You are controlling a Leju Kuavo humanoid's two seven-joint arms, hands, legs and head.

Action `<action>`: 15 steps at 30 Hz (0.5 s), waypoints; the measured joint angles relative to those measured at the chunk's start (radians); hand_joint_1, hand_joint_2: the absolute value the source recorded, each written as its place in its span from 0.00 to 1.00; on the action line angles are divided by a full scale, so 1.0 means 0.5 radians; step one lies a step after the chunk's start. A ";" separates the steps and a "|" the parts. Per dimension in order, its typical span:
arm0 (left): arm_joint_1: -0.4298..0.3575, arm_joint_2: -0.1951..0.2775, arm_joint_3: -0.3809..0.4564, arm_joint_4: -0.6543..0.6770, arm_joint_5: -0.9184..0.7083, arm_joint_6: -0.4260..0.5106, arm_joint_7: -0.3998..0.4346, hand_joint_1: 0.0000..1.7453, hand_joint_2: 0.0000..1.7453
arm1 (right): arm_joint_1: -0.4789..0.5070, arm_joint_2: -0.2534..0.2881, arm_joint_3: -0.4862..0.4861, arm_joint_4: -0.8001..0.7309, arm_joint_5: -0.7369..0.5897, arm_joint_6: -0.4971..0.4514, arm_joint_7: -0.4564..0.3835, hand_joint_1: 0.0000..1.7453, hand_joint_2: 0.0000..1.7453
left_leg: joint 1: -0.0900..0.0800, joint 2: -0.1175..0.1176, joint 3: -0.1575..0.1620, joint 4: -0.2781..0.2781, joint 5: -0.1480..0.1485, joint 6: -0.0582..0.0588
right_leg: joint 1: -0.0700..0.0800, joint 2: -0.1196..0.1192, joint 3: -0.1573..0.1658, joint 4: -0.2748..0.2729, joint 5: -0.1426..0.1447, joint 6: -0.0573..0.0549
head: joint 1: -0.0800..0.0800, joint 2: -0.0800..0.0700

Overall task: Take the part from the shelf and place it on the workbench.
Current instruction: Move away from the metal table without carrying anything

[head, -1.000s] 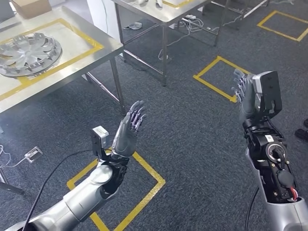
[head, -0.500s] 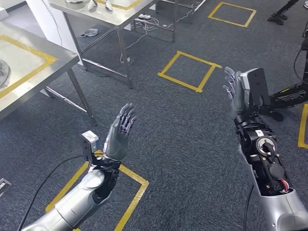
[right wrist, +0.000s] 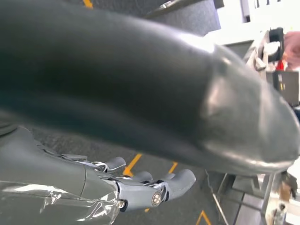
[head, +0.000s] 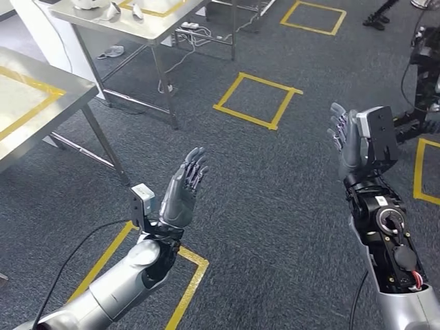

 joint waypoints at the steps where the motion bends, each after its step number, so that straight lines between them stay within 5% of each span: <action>1: 0.000 0.000 0.000 -0.002 0.000 0.001 0.000 0.00 0.00 | 0.001 0.000 0.000 -0.002 0.000 0.000 0.000 0.00 0.00 | -0.004 0.018 0.002 -0.001 -0.002 -0.008 | 0.004 0.025 -0.004 -0.001 0.002 -0.016 | -0.005 0.000; 4: 0.001 0.002 0.000 -0.004 0.000 0.001 0.001 0.00 0.00 | 0.001 0.002 0.001 -0.006 0.000 0.000 0.000 0.00 0.00 | 0.004 -0.002 -0.019 0.056 -0.054 -0.039 | -0.002 0.088 -0.002 -0.011 0.014 -0.052 | -0.027 0.000; 7: 0.005 0.005 0.000 -0.008 0.001 0.010 0.007 0.00 0.00 | -0.002 0.003 0.003 -0.008 0.000 0.000 0.001 0.00 0.00 | 0.010 -0.130 -0.203 0.442 -0.242 -0.048 | -0.003 0.141 -0.005 -0.017 0.024 -0.077 | -0.068 0.000; 9: 0.019 0.009 0.000 -0.008 0.003 0.018 0.013 0.00 0.00 | -0.001 0.003 0.006 -0.007 0.000 0.000 0.002 0.00 0.00 | 0.008 -0.153 -0.316 0.636 -0.285 -0.041 | 0.004 0.187 -0.007 -0.016 0.025 -0.083 | -0.085 0.000; 11: 0.026 0.012 0.000 -0.013 0.004 0.020 0.016 0.00 0.00 | -0.001 0.003 0.008 -0.008 0.000 0.000 0.003 0.00 0.00 | 0.002 -0.168 -0.274 0.501 -0.170 -0.020 | 0.009 0.238 -0.005 -0.014 0.026 -0.084 | -0.099 0.000; 13: 0.021 0.014 0.000 -0.019 0.004 0.020 0.016 0.00 0.00 | -0.002 0.004 0.009 -0.008 0.000 0.000 0.003 0.00 0.00 | -0.003 -0.225 -0.134 0.191 -0.019 0.007 | 0.014 0.283 -0.004 -0.012 0.026 -0.081 | -0.111 0.000; 15: 0.015 0.016 0.000 -0.026 0.004 0.021 0.016 0.00 0.00 | -0.002 0.004 0.009 -0.008 0.000 0.000 0.004 0.00 0.00 | -0.008 -0.258 -0.053 0.022 0.034 0.019 | 0.012 0.319 -0.009 -0.012 0.027 -0.068 | -0.113 0.000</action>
